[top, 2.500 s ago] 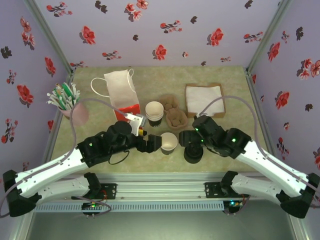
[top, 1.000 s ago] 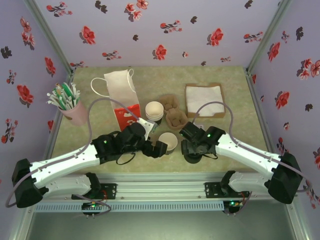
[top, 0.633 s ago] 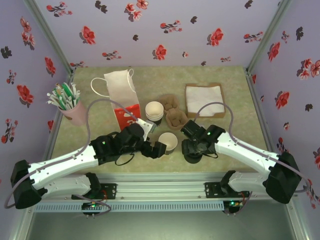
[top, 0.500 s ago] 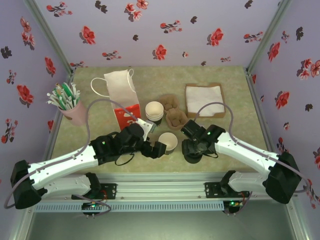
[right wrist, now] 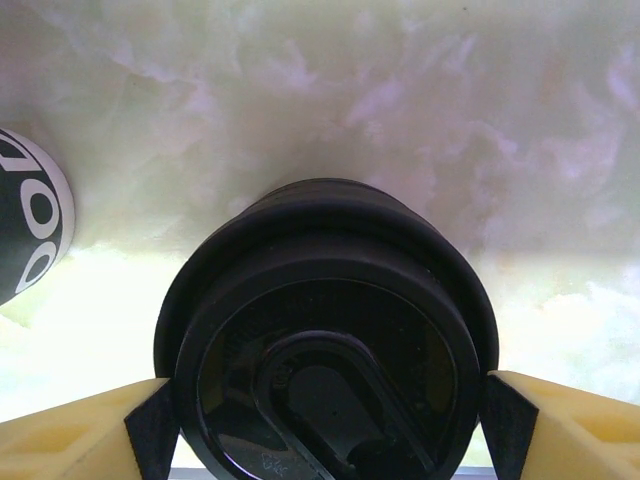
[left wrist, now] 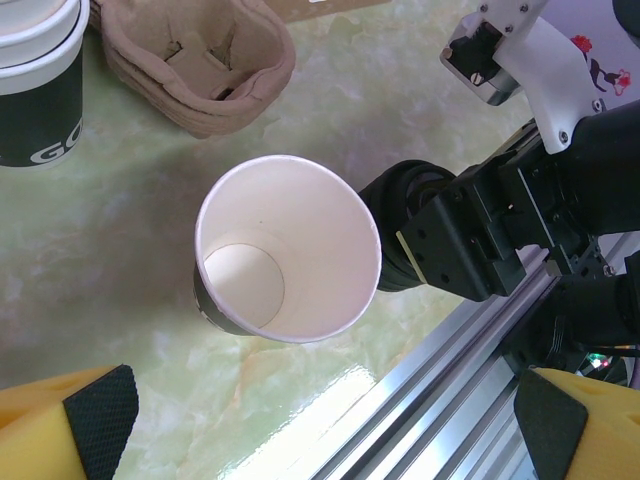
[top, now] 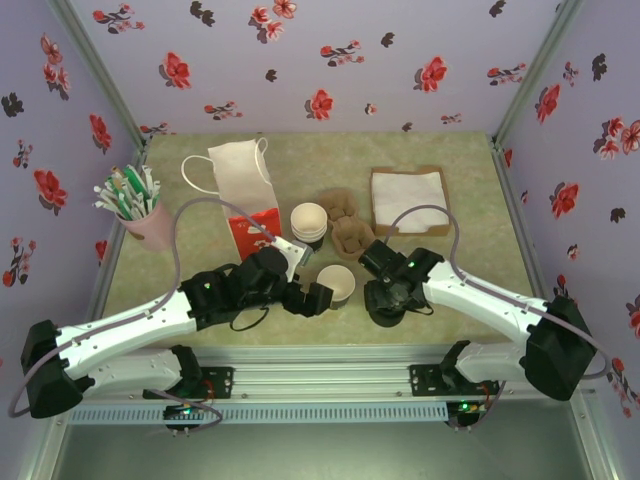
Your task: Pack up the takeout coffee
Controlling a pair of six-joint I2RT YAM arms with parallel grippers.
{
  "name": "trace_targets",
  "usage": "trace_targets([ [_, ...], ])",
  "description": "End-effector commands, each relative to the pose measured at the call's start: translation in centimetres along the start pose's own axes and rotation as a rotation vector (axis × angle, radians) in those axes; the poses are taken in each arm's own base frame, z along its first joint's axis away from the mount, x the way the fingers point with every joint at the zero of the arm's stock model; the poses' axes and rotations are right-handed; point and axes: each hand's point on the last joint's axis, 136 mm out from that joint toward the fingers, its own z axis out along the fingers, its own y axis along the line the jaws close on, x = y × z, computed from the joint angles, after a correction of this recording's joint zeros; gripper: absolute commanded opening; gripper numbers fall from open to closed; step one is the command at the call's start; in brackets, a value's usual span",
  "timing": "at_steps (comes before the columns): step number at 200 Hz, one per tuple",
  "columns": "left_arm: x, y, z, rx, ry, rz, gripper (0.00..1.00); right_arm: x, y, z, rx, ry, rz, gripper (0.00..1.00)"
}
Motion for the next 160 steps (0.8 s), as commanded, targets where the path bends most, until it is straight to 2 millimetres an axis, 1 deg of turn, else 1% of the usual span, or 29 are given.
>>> trace_targets([
  [1,-0.2,0.0,-0.3,-0.003,-0.029,-0.002,0.99,0.0,-0.3,0.0,0.015,0.010,-0.011,0.79],
  [47,-0.2,0.1,-0.4,-0.004,-0.029,-0.001,0.99,0.0,-0.3,0.0,0.016,0.010,-0.015,0.77],
  [79,-0.3,0.0,-0.4,-0.003,-0.032,-0.002,0.99,-0.1,-0.4,-0.5,0.010,-0.003,-0.009,0.75],
  [160,-0.3,0.1,-0.4,-0.003,-0.032,-0.003,0.99,-0.2,-0.5,-1.4,-0.008,-0.024,-0.001,0.74],
])
